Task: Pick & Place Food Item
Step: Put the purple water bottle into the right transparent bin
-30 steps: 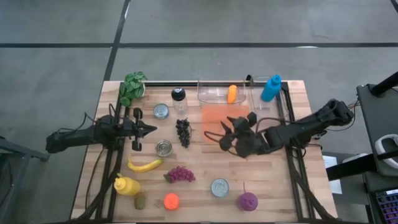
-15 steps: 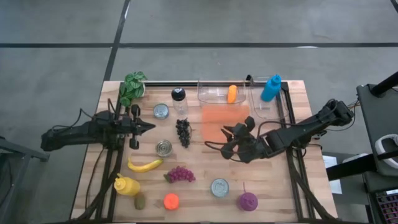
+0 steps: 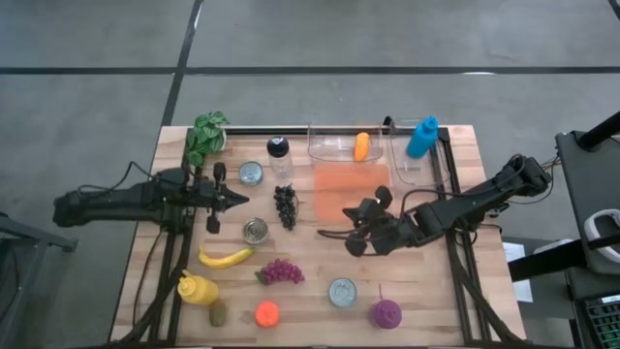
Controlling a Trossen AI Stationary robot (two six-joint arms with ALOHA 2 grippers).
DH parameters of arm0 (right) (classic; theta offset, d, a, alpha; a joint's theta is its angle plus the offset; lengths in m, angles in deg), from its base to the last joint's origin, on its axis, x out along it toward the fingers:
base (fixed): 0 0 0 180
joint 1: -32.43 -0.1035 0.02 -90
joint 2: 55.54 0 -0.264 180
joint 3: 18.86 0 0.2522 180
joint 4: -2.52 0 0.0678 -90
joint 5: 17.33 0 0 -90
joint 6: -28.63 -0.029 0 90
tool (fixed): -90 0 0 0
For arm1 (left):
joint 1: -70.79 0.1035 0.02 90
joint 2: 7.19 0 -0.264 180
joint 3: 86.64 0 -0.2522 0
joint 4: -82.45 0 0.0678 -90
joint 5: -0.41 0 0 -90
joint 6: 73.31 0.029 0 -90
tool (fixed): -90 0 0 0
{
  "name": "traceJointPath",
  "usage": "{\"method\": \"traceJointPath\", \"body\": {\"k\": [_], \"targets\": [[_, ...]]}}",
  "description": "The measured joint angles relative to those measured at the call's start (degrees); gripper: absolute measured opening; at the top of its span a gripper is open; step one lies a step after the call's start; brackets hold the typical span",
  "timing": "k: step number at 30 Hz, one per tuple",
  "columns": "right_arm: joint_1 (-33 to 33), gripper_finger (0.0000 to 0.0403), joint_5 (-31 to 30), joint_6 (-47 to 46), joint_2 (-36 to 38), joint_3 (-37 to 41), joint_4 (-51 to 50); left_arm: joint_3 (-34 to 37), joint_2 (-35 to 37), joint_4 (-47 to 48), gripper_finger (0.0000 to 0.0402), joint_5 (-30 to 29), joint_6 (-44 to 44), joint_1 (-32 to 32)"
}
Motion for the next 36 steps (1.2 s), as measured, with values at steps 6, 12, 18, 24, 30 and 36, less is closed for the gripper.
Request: {"method": "traceJointPath", "body": {"k": [6,12,18,24,30,36], "targets": [[-0.08,0.0008,1.34,0.58,-0.04,1.62,-0.01,-2.80,-2.51,-0.22,0.0006,0.01,0.14,-2.50],[-0.06,0.0008,10.43,3.33,-0.04,4.30,0.08,-4.31,-5.21,-0.22,0.0006,-0.04,0.60,-4.90],[-0.05,0.0008,17.21,6.18,-0.04,5.17,0.25,-4.62,-7.92,-0.55,0.0006,-0.20,0.59,-6.88],[-0.06,0.0008,20.44,8.28,-0.04,6.05,0.42,-4.61,-9.19,-0.79,0.0006,-0.20,2.76,-8.19],[-0.06,0.0008,20.58,8.25,-0.04,6.96,0.40,-4.58,-9.10,-1.07,0.0006,-0.22,3.60,-8.33],[-0.05,0.0008,20.56,8.28,-0.04,6.98,0.41,-4.53,-9.10,-1.09,0.0006,-0.20,3.56,-8.32]]}}
